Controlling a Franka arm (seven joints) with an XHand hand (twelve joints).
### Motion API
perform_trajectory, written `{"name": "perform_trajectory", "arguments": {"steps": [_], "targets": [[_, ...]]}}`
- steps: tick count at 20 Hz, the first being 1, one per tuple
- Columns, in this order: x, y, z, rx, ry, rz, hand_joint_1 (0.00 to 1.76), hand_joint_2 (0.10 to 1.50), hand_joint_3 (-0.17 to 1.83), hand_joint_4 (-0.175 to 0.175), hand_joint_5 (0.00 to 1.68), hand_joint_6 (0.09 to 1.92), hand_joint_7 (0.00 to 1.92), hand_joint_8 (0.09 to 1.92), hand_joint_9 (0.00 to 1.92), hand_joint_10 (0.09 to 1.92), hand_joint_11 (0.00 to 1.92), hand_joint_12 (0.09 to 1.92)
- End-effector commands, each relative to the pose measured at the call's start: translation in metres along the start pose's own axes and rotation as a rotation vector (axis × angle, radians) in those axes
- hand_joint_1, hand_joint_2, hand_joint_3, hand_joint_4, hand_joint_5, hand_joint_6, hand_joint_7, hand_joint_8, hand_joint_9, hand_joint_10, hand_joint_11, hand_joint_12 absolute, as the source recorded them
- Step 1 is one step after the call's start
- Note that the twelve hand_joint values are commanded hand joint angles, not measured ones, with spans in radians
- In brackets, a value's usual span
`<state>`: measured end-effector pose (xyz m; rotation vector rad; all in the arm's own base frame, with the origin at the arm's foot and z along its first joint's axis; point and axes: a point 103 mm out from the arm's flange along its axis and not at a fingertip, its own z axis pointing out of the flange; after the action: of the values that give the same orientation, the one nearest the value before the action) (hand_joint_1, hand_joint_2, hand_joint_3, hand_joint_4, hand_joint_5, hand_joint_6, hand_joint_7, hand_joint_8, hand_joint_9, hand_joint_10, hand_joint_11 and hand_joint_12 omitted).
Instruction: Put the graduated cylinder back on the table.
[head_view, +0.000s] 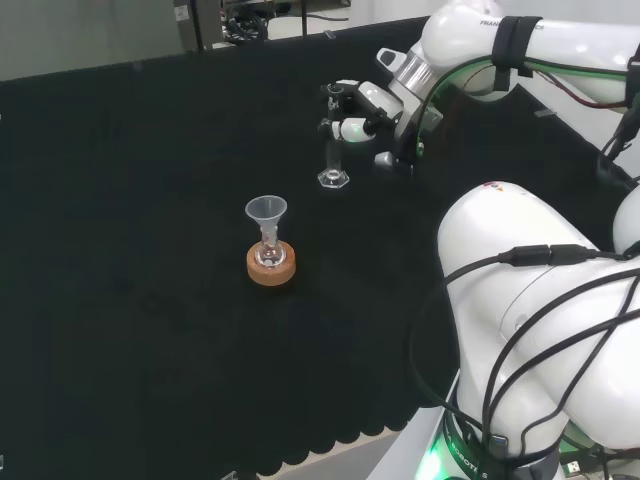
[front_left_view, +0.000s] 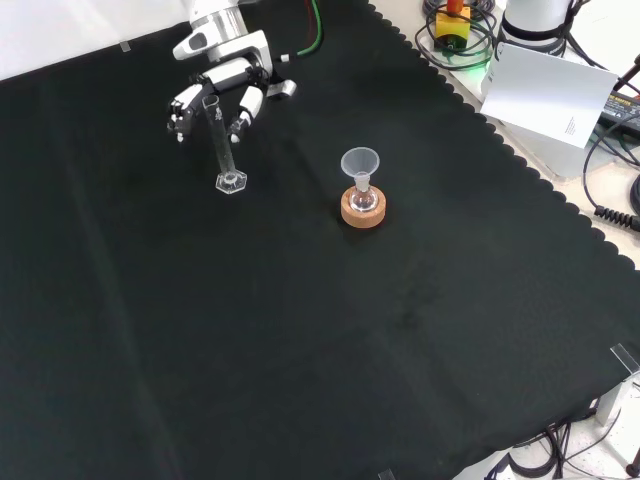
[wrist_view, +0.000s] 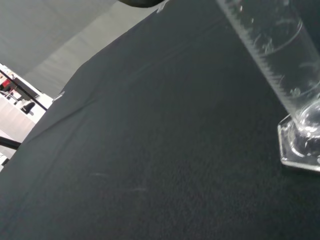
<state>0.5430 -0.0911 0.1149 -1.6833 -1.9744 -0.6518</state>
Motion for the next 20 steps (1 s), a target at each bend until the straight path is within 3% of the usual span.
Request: {"name": "perform_trajectory", "arguments": {"steps": [1, 8, 20], "targets": [[0.011, -0.018, -0.028, -0.021, -0.066, 0.014, 0.86, 0.99, -0.17, -0.065, 0.39, 0.28, 0.20, 0.66, 0.67, 0.09, 0.20, 1.41], [0.037, -0.045, -0.067, -0.072, -0.159, 0.034, 0.85, 0.99, -0.17, -0.070, 0.38, 0.24, 0.19, 0.66, 0.66, 0.09, 0.18, 1.40], [0.119, -0.096, -0.129, -0.104, -0.299, -0.011, 0.84, 0.98, -0.17, -0.076, 0.37, 0.19, 0.18, 0.66, 0.63, 0.09, 0.15, 1.39]]}}
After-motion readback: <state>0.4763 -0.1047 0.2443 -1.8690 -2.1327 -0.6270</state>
